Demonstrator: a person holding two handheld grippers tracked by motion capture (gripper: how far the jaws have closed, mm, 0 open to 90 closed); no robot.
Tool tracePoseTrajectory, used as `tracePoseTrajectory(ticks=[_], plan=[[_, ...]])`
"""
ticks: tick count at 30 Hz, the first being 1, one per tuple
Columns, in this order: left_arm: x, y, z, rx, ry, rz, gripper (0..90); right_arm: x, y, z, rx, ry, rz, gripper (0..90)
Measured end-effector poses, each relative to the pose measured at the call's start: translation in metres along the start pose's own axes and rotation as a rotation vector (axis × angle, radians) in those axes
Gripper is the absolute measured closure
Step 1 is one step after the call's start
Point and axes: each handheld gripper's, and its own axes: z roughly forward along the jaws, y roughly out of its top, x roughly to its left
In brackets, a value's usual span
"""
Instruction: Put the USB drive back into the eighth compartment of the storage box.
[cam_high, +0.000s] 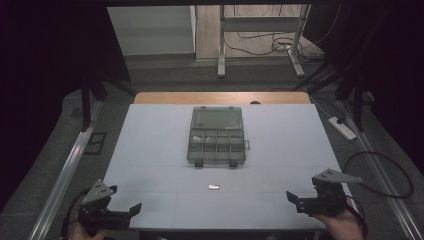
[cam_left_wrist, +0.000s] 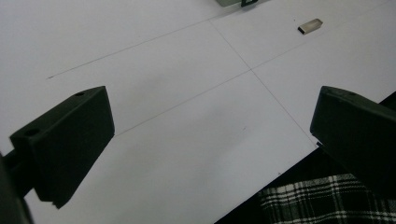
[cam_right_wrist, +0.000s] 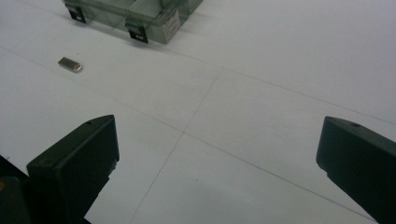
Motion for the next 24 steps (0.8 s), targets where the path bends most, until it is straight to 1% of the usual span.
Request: tracePoseTrajectory(ticks=[2, 8, 14, 24], plan=[[0.0012, -0.0003, -0.0005, -0.002, -0.009, -0.004, 0.0, 0.0012, 0.0008, 0.0016, 0.017, 0.005, -0.014, 0.0], [0.0016, 0.0000, 0.0006, 0.003, -0.022, -0.003, 0.1, 0.0025, 0.0006, 0.0014, 0.019, 0.009, -0.027, 0.0], [0.0022, -0.0003, 0.0004, -0.001, -0.026, -0.009, 0.0, 0.0030, 0.0006, 0.0013, 0.017, 0.019, -0.040, 0.6], [0.0014, -0.0001, 0.0008, 0.005, -0.024, 0.000, 0.0, 0.0028, 0.0010, 0.0020, 0.023, 0.039, -0.045, 0.6]])
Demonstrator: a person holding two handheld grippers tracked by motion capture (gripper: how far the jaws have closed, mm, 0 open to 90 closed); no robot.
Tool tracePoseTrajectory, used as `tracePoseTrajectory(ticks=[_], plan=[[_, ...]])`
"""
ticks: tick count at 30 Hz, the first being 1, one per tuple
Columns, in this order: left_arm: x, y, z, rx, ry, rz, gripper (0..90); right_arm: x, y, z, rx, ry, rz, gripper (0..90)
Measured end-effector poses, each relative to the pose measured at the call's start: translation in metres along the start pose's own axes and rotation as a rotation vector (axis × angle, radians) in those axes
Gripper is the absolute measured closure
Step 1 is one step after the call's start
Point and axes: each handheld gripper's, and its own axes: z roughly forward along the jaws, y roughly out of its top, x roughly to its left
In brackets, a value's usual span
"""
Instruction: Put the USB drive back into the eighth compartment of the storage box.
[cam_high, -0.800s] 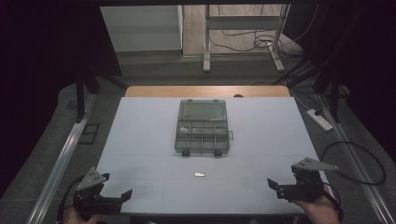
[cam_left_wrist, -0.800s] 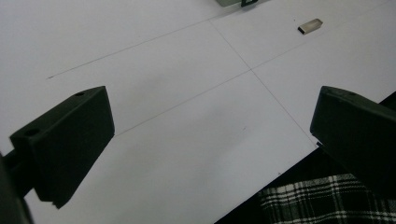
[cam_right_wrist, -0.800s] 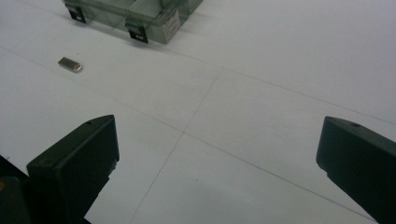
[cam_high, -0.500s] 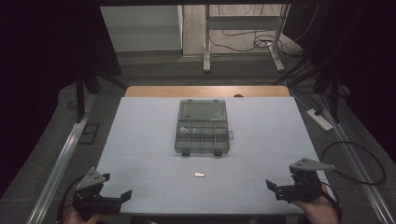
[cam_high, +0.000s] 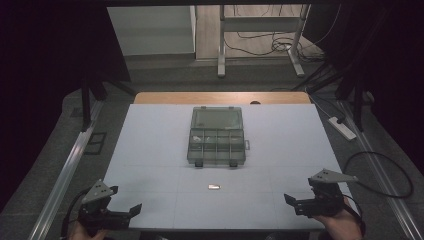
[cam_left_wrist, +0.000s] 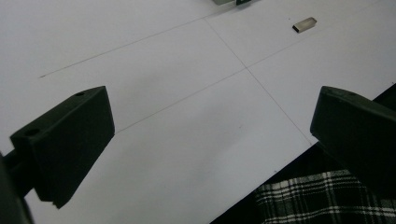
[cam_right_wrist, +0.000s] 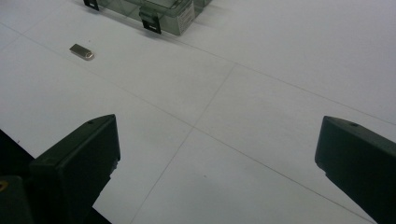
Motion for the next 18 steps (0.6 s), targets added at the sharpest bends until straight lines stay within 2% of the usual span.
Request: tracePoseTrajectory(ticks=[10, 18], plan=[[0.0003, 0.0001, 0.0003, 0.003, 0.001, -0.003, 0.1, 0.0019, 0.0030, 0.0027, 0.003, 0.041, -0.034, 0.0], [0.0003, 0.0007, 0.0016, 0.015, 0.012, -0.010, 0.4, 0.0027, 0.0057, 0.0045, -0.009, 0.063, -0.041, 0.0]])
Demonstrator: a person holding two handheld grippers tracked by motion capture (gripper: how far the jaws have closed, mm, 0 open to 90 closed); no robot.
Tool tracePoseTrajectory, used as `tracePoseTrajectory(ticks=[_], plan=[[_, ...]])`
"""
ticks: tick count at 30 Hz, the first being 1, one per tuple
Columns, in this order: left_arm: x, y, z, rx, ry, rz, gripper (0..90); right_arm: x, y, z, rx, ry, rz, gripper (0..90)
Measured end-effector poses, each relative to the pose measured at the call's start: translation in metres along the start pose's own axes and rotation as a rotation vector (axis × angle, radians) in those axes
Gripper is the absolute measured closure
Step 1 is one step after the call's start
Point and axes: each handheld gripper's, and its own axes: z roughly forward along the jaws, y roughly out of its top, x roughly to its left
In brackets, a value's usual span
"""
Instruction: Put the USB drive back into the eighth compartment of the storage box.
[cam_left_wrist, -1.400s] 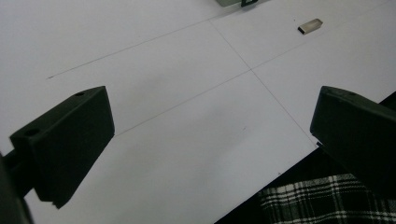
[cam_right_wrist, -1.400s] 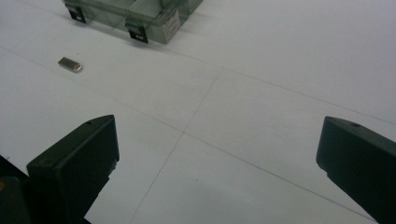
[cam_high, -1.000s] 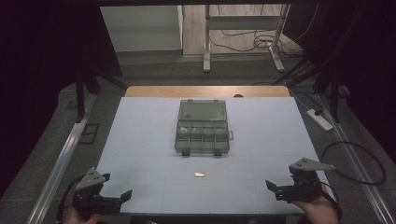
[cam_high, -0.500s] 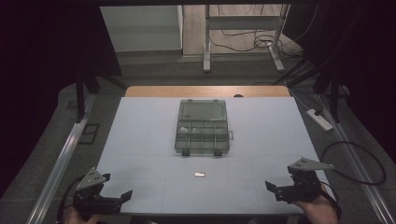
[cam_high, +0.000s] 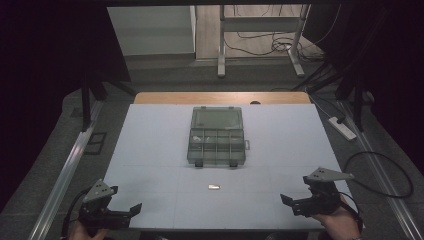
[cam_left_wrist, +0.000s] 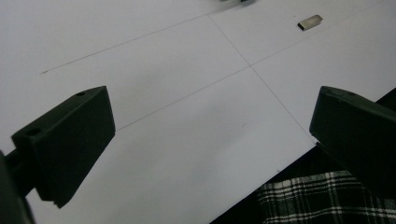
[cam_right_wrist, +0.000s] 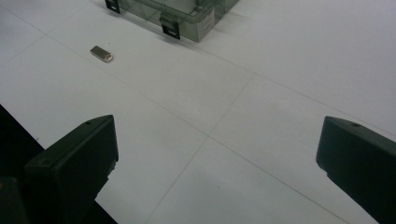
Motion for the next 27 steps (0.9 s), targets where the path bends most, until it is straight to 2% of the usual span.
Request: tracePoseTrajectory(ticks=[16, 20, 22, 27], plan=[[-0.001, 0.000, 0.000, 0.003, 0.003, 0.007, 0.4, 0.005, 0.008, 0.009, -0.009, 0.036, -0.037, 0.0], [-0.001, 0.000, 0.000, 0.003, 0.003, 0.007, 0.4, 0.007, 0.011, 0.011, 0.002, 0.052, -0.032, 0.0], [-0.001, 0.000, 0.000, 0.003, 0.003, 0.008, 0.4, 0.007, 0.013, 0.013, 0.014, 0.073, -0.011, 0.0], [-0.001, 0.000, 0.001, 0.004, 0.004, 0.012, 0.5, 0.009, 0.015, 0.018, 0.020, 0.093, -0.027, 0.0]])
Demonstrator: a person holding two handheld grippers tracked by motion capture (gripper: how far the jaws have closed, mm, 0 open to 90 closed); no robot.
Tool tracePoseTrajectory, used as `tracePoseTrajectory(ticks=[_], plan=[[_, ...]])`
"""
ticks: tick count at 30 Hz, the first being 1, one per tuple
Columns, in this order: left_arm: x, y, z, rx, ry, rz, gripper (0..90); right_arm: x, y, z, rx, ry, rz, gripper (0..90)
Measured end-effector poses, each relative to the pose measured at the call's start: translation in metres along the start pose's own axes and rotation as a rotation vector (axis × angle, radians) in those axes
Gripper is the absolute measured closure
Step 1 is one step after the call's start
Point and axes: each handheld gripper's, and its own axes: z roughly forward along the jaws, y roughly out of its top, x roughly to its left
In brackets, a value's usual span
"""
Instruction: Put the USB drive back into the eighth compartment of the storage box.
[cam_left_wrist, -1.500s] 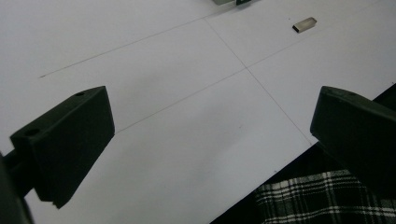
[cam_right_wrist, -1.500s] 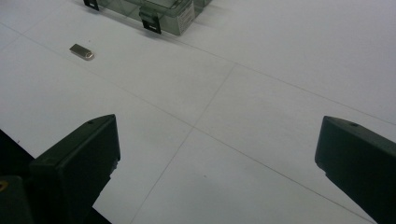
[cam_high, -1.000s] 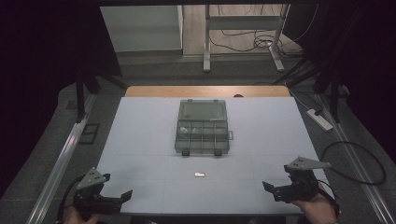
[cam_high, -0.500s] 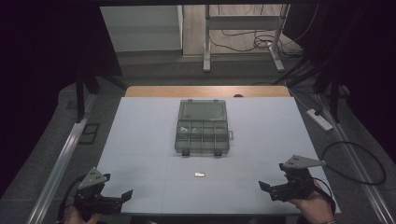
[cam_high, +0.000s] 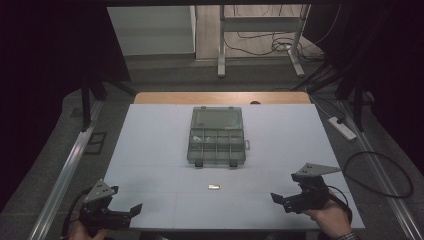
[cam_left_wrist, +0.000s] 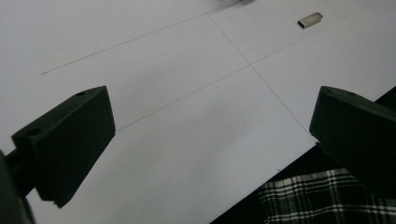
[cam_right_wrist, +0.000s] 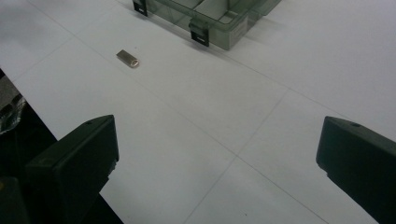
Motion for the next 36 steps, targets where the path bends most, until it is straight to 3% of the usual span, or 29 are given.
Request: tracePoseTrajectory(ticks=[8, 36], plan=[[0.000, 0.000, 0.000, 0.000, 0.000, 0.002, 0.5, 0.004, 0.006, 0.007, -0.004, 0.026, -0.021, 0.0], [-0.002, 0.000, 0.000, 0.002, 0.004, 0.019, 0.6, 0.018, 0.026, 0.039, 0.068, 0.069, -0.102, 0.0]])
